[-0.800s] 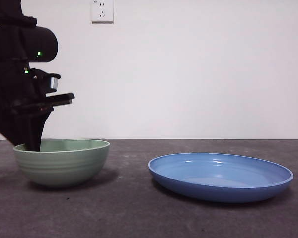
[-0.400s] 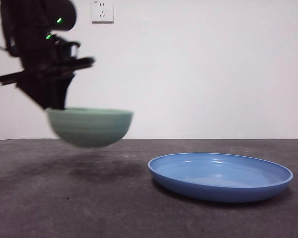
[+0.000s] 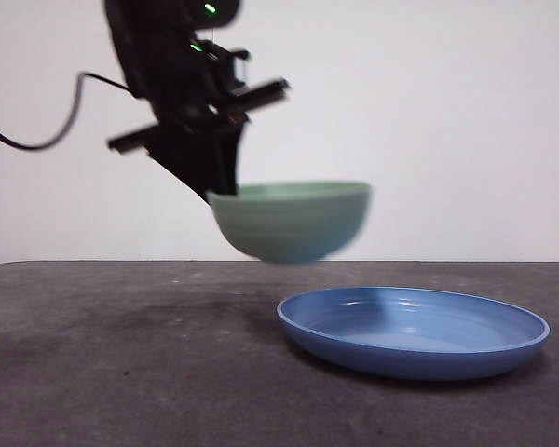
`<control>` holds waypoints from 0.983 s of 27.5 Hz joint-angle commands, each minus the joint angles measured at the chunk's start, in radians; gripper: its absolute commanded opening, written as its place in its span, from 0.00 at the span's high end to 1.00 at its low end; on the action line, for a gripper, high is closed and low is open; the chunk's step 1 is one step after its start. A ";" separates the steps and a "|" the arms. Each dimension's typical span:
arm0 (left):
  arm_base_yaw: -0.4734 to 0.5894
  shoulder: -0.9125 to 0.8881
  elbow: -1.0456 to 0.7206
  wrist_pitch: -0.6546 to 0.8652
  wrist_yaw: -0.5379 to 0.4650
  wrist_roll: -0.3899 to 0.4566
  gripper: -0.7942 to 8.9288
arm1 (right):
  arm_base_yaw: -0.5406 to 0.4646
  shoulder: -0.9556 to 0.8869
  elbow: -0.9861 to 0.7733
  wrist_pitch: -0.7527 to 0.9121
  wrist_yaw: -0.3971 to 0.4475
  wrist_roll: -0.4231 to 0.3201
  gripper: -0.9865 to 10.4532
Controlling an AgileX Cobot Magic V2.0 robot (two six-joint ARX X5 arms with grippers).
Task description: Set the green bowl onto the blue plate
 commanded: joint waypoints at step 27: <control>-0.157 0.317 0.232 0.025 0.006 -0.051 0.88 | 0.003 0.003 0.016 0.007 -0.001 -0.004 0.38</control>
